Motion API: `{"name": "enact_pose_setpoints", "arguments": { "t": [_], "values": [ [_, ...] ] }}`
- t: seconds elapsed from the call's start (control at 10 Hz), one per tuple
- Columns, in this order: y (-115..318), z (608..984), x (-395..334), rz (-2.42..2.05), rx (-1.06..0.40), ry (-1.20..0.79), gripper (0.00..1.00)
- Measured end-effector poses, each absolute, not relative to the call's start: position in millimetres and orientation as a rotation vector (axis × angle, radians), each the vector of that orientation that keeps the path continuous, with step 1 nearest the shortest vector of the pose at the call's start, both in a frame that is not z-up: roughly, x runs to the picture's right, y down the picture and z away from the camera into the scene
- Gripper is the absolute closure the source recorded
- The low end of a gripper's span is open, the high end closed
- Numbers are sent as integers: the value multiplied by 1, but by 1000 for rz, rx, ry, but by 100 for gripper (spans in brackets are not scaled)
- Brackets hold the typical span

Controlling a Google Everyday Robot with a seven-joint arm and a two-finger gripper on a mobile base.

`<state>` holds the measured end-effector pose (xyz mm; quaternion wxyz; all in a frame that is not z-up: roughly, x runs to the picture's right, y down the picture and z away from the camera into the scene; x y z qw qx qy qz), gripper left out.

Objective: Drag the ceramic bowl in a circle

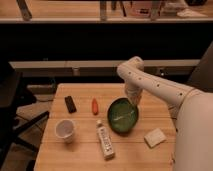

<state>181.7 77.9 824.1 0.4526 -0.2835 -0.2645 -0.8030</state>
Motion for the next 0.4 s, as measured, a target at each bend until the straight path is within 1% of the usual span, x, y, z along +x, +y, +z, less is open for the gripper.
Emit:
{"name": "enact_pose_setpoints", "arguments": {
  "t": [0.4],
  "values": [
    [73, 818, 171, -2010, -702, -661, 100]
  ]
}}
